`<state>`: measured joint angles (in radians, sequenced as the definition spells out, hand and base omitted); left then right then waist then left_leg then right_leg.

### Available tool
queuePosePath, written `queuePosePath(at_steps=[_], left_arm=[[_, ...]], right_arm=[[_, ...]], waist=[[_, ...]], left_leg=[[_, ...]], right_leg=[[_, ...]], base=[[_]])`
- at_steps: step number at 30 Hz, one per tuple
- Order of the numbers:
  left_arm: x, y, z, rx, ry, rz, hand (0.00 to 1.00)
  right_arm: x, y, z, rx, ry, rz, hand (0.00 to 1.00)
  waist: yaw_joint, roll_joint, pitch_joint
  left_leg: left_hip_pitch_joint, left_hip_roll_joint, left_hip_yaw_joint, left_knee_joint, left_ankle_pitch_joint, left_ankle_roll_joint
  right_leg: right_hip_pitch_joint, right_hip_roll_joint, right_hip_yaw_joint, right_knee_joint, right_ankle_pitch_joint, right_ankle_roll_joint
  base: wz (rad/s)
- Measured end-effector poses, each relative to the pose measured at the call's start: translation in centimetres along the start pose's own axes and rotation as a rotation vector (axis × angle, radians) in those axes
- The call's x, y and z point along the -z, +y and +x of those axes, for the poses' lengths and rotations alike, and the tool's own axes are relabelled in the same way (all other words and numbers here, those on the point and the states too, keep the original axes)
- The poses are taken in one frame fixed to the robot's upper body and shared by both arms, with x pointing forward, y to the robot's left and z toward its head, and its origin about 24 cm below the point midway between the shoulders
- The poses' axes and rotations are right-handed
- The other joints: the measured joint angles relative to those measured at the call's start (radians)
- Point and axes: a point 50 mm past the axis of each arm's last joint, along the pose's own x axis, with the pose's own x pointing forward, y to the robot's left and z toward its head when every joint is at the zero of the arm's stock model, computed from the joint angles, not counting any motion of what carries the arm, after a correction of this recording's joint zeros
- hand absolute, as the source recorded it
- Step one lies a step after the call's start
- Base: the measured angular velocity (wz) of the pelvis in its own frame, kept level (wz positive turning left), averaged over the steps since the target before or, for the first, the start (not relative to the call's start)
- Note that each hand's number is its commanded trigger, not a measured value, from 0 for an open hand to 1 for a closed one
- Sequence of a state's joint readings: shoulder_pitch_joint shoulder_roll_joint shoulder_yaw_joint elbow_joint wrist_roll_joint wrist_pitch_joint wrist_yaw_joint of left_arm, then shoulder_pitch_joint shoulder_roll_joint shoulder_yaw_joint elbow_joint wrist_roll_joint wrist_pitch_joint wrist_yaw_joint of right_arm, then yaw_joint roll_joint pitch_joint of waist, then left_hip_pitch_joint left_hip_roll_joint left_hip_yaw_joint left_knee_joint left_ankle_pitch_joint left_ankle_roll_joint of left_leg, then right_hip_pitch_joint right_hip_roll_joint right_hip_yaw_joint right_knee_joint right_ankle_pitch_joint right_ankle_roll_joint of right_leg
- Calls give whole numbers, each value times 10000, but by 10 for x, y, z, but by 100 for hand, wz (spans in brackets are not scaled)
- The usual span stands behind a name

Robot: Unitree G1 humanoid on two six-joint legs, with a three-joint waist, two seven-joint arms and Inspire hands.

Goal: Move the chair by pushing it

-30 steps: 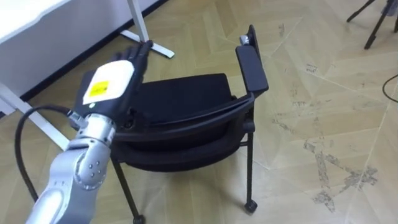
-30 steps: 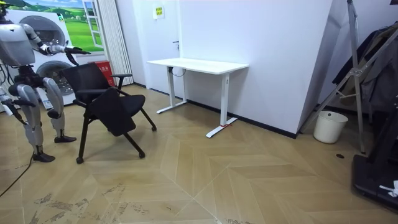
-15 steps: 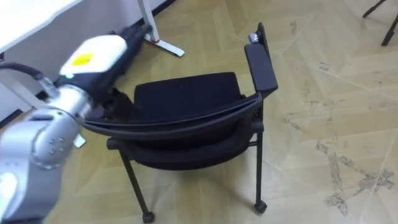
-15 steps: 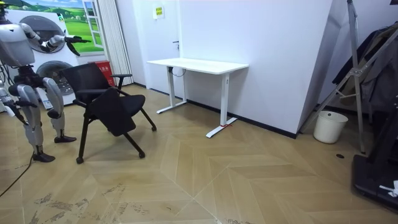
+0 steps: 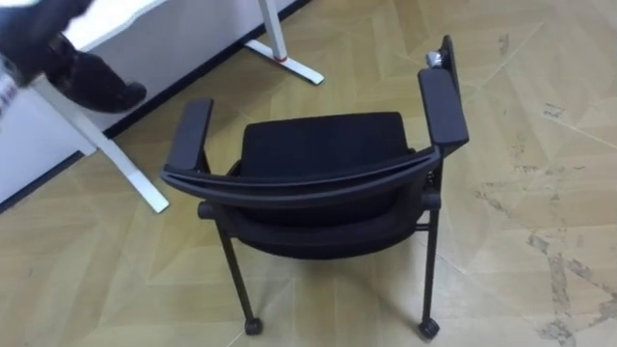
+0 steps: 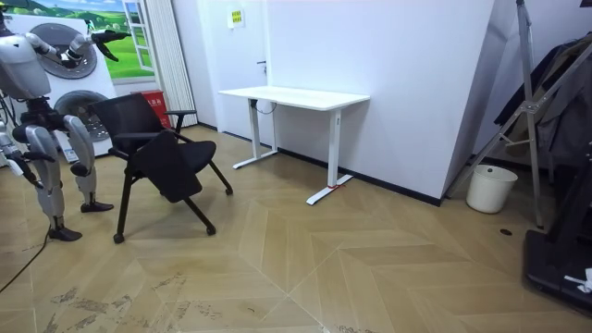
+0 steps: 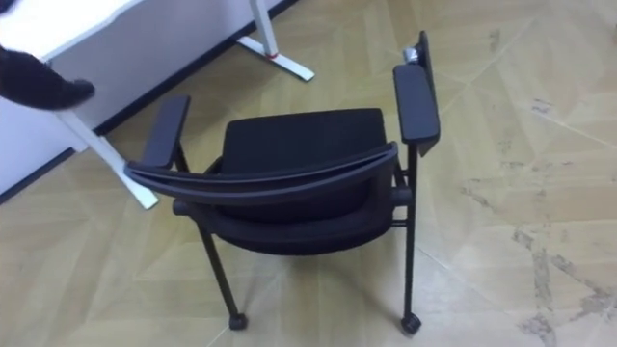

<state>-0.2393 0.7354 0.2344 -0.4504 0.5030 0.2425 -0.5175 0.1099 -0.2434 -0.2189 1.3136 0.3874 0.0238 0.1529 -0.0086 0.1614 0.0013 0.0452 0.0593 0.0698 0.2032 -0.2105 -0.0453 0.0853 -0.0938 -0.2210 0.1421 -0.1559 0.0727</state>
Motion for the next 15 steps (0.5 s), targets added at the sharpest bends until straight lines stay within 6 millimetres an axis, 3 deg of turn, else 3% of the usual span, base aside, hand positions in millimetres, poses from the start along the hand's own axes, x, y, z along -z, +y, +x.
queuePosePath(at_steps=[7,15], left_arm=[[-1,-8,1,1287,-194,-570,0],[-17,-47,5,4178,-625,-743,0]], right_arm=[[-3,-5,-1,132,-64,-51,0],[-7,-3,0,137,99,-345,0]], waist=[[-142,68,-4],[-229,65,29]], left_leg=[[1,-9,31,-3,0,0],[-33,-27,16,-9,0,0]], right_leg=[[10,-18,-15,1,-1,0],[-24,-37,-2,-20,-30,14]], base=[[1],[0]])
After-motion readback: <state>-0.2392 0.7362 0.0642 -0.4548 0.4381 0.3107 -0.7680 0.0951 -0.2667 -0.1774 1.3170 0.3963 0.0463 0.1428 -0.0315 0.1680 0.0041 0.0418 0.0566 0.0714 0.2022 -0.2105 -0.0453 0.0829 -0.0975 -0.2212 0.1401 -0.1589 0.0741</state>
